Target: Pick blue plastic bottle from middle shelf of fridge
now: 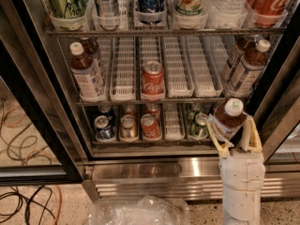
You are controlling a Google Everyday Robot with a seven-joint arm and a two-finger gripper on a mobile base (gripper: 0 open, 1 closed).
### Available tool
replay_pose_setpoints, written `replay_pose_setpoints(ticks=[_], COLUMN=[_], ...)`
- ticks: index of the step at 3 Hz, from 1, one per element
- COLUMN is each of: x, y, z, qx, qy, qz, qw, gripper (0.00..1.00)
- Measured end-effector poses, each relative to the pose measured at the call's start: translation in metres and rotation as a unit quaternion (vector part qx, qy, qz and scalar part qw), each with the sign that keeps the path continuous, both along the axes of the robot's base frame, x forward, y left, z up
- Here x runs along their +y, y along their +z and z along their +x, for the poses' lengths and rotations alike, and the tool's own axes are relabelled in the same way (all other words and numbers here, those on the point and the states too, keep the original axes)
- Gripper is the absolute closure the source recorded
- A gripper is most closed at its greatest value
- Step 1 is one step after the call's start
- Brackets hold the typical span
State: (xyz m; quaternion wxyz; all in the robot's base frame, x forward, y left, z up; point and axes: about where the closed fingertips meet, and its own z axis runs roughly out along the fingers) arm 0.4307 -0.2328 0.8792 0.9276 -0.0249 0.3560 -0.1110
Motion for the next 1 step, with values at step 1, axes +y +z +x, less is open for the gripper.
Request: replay_pose_setpoints(ticks=[1], x=[0.0], y=[0.0], z=[0.0], qx=[0.0], qy=[0.0], qz=[0.0], qw=[1.0], gripper=[1.0])
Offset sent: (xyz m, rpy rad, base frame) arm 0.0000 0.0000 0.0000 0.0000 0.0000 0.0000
